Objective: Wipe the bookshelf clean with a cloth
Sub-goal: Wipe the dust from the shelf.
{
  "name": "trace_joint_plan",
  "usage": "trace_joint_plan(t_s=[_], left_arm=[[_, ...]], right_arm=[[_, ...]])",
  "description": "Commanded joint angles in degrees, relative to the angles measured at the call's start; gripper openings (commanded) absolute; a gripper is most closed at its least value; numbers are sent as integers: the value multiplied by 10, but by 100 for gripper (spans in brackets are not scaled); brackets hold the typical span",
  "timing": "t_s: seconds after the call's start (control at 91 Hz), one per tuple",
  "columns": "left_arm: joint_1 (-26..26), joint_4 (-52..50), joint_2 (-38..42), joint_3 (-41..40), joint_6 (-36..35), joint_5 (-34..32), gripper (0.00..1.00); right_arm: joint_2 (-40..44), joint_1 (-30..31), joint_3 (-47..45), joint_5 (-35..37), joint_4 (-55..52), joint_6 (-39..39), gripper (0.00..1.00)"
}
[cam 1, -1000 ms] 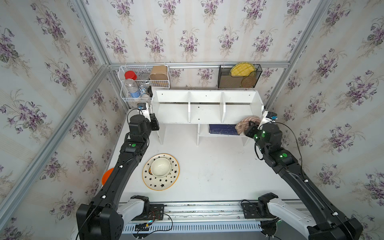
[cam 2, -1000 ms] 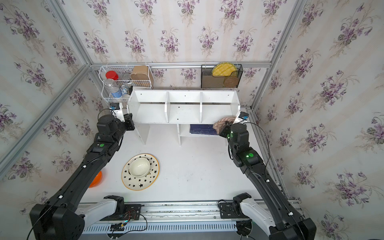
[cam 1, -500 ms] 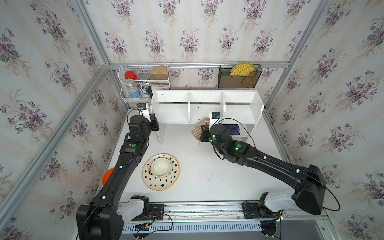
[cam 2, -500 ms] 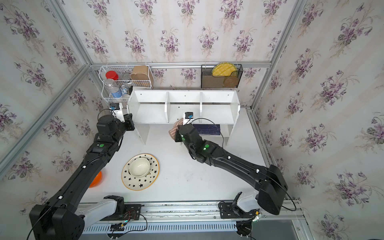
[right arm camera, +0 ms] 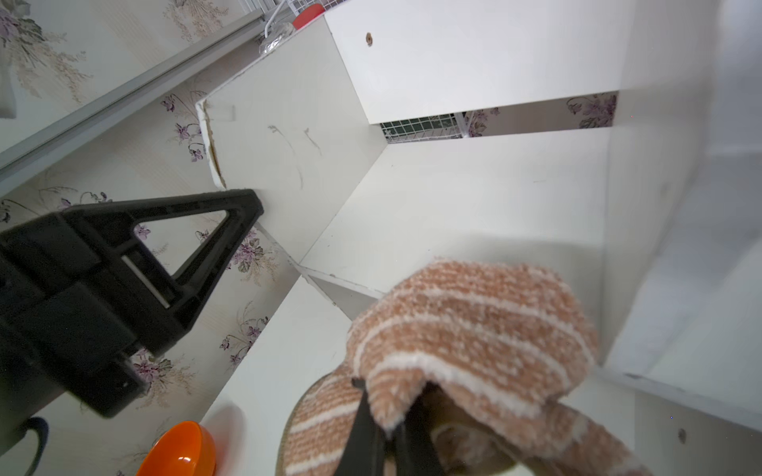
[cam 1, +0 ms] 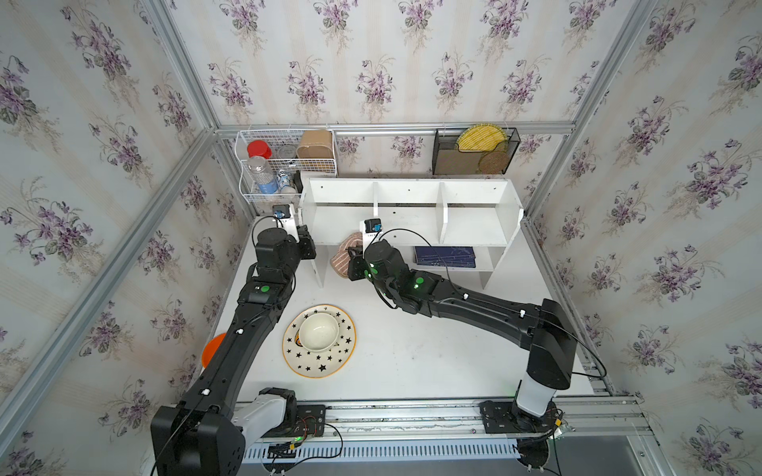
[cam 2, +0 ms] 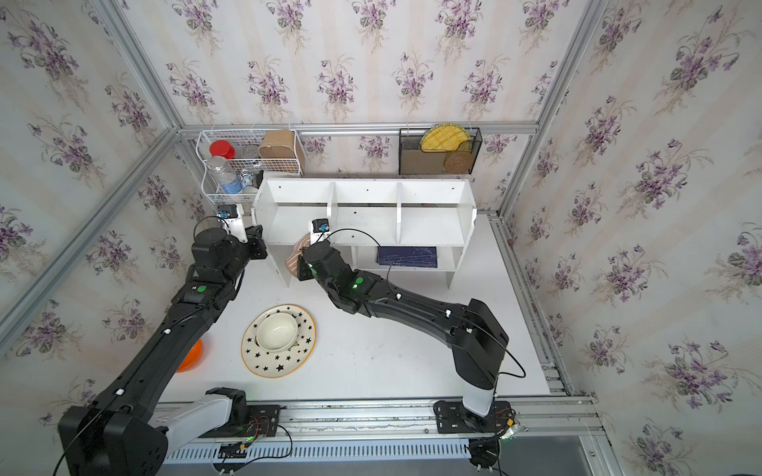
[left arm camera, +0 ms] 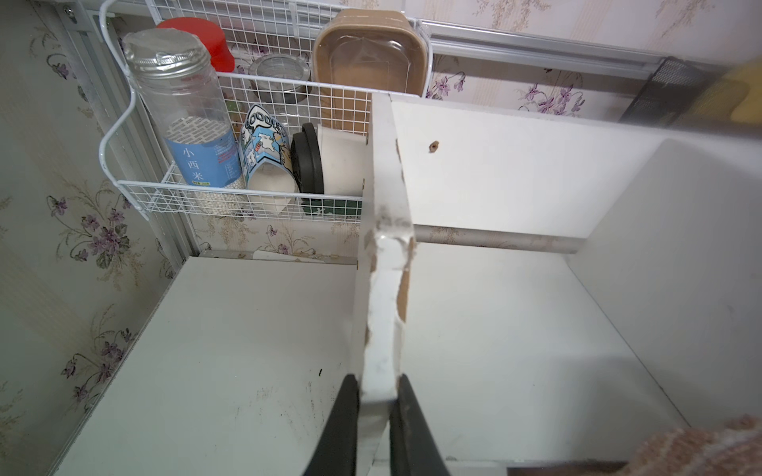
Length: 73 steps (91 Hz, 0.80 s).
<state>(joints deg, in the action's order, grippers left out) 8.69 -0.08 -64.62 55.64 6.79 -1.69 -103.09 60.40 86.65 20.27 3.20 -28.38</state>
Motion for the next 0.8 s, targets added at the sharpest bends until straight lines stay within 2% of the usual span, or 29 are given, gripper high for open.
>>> trace_joint_plan(t_s=[0.0, 0.209, 0.319, 0.615, 0.791], left_arm=[[0, -16, 6, -3, 21, 14, 0], [0, -16, 7, -3, 22, 15, 0], [0, -15, 7, -3, 24, 18, 0], [0, -13, 6, -2, 28, 25, 0], [1, -11, 1, -2, 37, 35, 0]], right_arm=[[5, -1, -15, 12, 13, -9, 0], [93, -16, -137, 56, 40, -18, 0], [100, -20, -156, 56, 47, -18, 0], [-39, -14, -7, -40, 60, -6, 0], [-96, 4, 64, -64, 61, -12, 0]])
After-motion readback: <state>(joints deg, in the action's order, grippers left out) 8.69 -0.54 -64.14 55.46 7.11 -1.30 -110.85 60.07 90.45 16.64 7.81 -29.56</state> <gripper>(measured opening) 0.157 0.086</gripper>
